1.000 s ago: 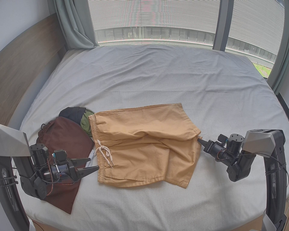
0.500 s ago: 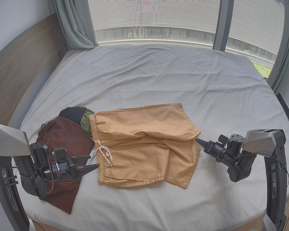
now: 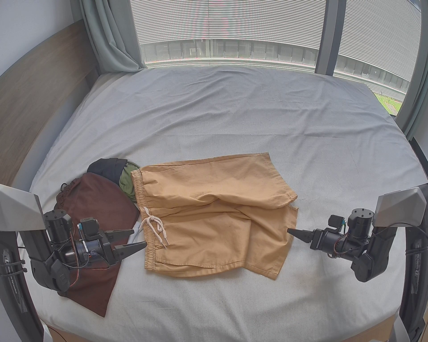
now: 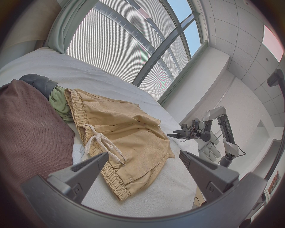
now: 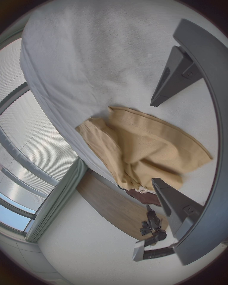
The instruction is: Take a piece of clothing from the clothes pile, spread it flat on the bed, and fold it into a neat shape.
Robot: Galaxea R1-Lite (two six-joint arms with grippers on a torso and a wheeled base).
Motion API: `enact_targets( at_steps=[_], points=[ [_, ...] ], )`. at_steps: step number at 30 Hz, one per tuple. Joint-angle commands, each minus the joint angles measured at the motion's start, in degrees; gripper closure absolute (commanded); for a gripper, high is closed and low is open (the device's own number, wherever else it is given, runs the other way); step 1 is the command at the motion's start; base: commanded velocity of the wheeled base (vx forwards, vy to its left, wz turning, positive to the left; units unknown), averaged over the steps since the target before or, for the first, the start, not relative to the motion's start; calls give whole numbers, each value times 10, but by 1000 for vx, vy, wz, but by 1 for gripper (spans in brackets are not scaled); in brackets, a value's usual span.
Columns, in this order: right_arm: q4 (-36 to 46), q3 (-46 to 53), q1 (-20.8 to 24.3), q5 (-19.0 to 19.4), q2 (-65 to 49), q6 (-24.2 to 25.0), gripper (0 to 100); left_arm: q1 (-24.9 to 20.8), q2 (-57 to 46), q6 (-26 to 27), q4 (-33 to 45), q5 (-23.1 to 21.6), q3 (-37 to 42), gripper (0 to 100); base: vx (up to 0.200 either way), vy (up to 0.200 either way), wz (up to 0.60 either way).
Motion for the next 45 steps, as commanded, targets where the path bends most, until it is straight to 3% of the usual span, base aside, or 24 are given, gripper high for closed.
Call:
enact_targets(
  at_steps=[1, 7, 27, 31, 39, 40, 45],
  points=[
    [1, 68, 25, 22, -40, -4, 0, 0, -1, 0, 0, 0, 1, 0, 0, 0, 0],
    [0, 97, 59, 18, -22, -2, 0, 0, 0, 0, 0, 0, 1, 0, 0, 0, 0],
    [0, 110, 93, 15, 35, 3, 0, 2, 1, 0, 0, -1, -1, 0, 0, 0, 0],
    [-1, 99, 116, -6, 46, 21, 0, 4, 0, 0, 0, -1, -2, 0, 0, 0, 0],
    [-2, 82, 131, -7, 47, 85, 0, 4, 0, 0, 0, -2, -2, 0, 0, 0, 0],
    [-2, 82, 131, -8, 47, 87, 100, 4, 0, 0, 0, -2, -2, 0, 0, 0, 0],
    [-2, 82, 129, -9, 48, 87, 100, 4, 2, 0, 0, -2, -1, 0, 0, 0, 0]
  ],
)
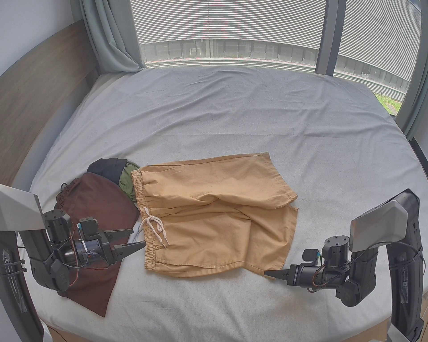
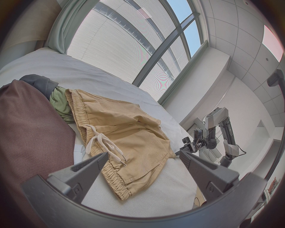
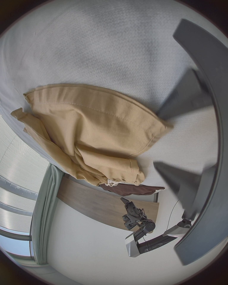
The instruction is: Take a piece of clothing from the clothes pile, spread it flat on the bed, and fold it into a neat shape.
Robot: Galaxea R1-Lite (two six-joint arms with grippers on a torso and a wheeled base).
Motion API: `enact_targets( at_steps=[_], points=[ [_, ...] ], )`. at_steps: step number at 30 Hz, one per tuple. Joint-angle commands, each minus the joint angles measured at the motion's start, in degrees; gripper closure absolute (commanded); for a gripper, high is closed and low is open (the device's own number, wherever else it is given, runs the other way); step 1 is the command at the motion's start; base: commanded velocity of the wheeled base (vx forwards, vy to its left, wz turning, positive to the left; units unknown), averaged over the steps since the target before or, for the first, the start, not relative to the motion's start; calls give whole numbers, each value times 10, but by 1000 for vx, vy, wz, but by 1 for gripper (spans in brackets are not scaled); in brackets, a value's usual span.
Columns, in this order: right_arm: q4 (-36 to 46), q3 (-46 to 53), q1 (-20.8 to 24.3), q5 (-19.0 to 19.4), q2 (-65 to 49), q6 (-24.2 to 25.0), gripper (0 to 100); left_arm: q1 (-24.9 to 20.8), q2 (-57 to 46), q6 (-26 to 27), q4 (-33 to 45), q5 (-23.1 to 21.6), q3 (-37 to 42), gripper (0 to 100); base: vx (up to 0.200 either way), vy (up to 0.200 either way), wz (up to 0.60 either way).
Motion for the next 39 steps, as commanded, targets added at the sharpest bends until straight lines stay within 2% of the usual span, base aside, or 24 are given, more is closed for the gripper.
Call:
enact_targets(
  at_steps=[1, 12, 20, 39],
  points=[
    [-2, -2, 0, 0, 4, -1, 100, 0, 2, 0, 0, 0, 1, 0, 0, 0, 0],
    [-2, 17, -9, -34, -8, -7, 100, 0, 12, 1, 0, 0, 0, 0, 0, 0, 0],
    [-1, 63, -76, -33, -26, -74, 100, -3, 36, 7, 0, 0, -7, 0, 0, 0, 0],
    [-1, 68, -72, -33, -41, -77, 100, -8, 100, 6, 0, 4, -21, 0, 0, 0, 0]
  ],
)
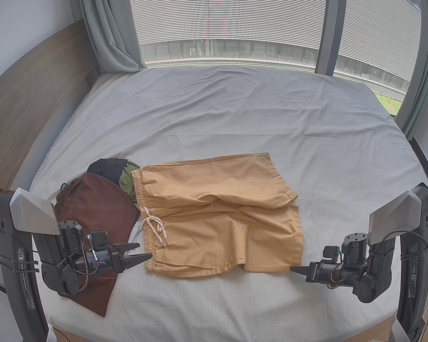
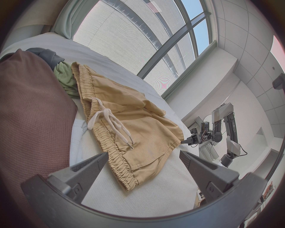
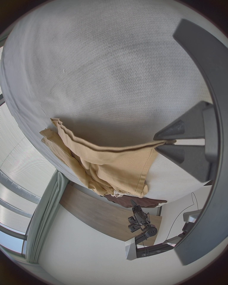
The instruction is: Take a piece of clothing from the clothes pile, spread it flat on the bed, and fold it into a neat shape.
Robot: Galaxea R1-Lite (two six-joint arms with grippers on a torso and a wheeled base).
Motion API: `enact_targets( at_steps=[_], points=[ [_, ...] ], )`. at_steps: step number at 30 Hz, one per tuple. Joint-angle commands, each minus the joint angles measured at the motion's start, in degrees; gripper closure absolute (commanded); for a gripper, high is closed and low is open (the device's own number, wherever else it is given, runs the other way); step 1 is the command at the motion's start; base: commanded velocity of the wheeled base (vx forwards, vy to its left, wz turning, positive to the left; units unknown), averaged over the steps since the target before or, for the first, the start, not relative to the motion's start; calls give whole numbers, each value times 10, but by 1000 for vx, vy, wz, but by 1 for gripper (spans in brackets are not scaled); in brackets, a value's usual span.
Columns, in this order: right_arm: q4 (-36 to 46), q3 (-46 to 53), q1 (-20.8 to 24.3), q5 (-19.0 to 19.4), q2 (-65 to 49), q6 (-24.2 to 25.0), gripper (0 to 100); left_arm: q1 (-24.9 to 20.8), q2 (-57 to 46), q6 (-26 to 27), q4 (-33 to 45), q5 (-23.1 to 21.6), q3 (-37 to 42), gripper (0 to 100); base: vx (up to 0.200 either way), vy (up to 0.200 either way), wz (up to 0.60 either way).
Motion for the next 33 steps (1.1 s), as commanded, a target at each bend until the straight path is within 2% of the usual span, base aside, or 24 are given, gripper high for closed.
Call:
enact_targets(
  at_steps=[1, 16, 21, 26, 33],
  points=[
    [0, -2, 0, 0, -2, 0, 100, -2, 12, 0, -1, 0, -1, 0, 0, 0, 0],
    [-1, -9, -4, 1, 1, 0, 100, -1, 69, -6, 0, 2, -5, 0, 0, 0, 0],
    [-1, -10, -4, 1, 3, 0, 100, -7, 81, -8, 0, 16, -9, 0, 0, 0, 0],
    [0, -10, -3, 1, -2, 0, 100, -30, 82, -60, 0, 34, -11, 0, 0, 0, 0],
    [-1, -11, -4, 1, -2, -2, 100, -33, 89, -64, 0, 38, -17, 0, 0, 0, 0]
  ],
)
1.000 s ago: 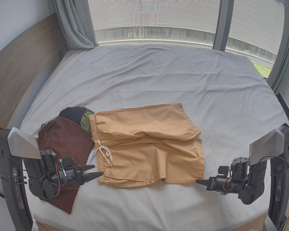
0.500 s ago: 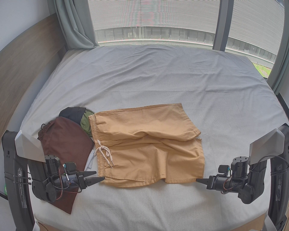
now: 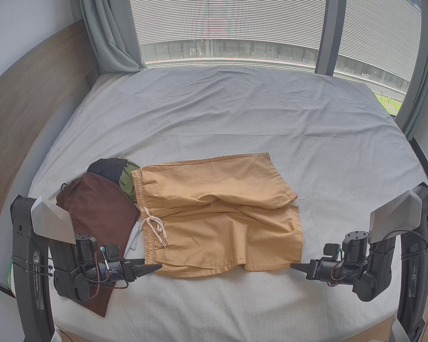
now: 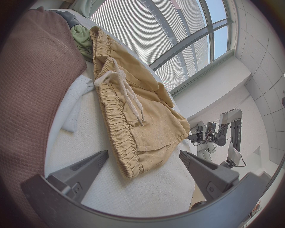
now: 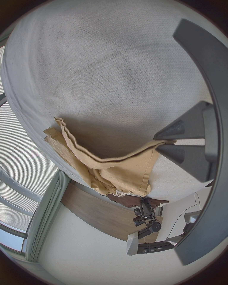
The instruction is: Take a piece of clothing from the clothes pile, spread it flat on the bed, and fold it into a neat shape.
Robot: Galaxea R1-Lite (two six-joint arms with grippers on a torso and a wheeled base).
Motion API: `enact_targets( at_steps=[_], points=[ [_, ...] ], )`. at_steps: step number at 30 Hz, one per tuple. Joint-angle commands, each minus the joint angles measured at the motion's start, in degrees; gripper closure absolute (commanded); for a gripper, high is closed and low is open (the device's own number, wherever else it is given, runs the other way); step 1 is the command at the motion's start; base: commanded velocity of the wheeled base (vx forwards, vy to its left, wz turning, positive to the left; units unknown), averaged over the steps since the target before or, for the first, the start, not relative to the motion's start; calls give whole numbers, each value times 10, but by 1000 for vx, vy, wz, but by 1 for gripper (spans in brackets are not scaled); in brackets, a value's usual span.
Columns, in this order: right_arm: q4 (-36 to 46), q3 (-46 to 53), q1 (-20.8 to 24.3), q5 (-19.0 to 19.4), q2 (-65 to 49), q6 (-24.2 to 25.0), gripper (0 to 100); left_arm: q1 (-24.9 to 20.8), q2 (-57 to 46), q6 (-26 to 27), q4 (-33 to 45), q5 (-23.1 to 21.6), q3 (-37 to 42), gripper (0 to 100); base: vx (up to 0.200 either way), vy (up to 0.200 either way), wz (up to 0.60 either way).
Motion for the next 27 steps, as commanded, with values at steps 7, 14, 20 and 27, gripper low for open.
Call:
enact_targets(
  at_steps=[7, 14, 20, 27],
  points=[
    [0, 0, -1, 0, 0, -1, 100, -11, 14, -2, 0, 4, -11, 0, 0, 0, 0],
    [0, 3, -1, 0, -1, -3, 100, -11, 16, -2, 0, 4, -13, 100, 0, 0, 0],
    [1, 19, -2, 1, -11, -17, 100, -2, 5, 0, 0, 4, -4, 100, 0, 0, 0],
    [1, 46, -12, 1, -23, -43, 100, 20, -44, -2, 0, -4, 41, 100, 0, 0, 0]
  ],
)
